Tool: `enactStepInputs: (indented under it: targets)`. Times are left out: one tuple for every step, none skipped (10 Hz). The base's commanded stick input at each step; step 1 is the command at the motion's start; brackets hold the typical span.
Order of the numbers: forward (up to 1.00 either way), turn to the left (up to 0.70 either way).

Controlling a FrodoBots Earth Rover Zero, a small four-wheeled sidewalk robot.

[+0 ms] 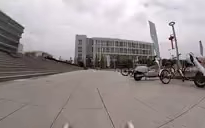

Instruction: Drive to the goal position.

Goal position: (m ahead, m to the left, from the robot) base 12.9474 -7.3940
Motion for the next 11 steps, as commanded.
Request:
enactStepInputs:
  targets:
    - [0.7, 0.0]
    - [0.7, 0.0]
    - [0.7, 0.0]
    - [0.7, 0.0]
    - [0.7, 0.0]
    - [0.7, 0.0]
    - [0.7, 0.0]
    - [0.7, 0.0]
    - [0.7, 0.0]
    - [0.7, 0.0]
    - [0.7, 0.0]
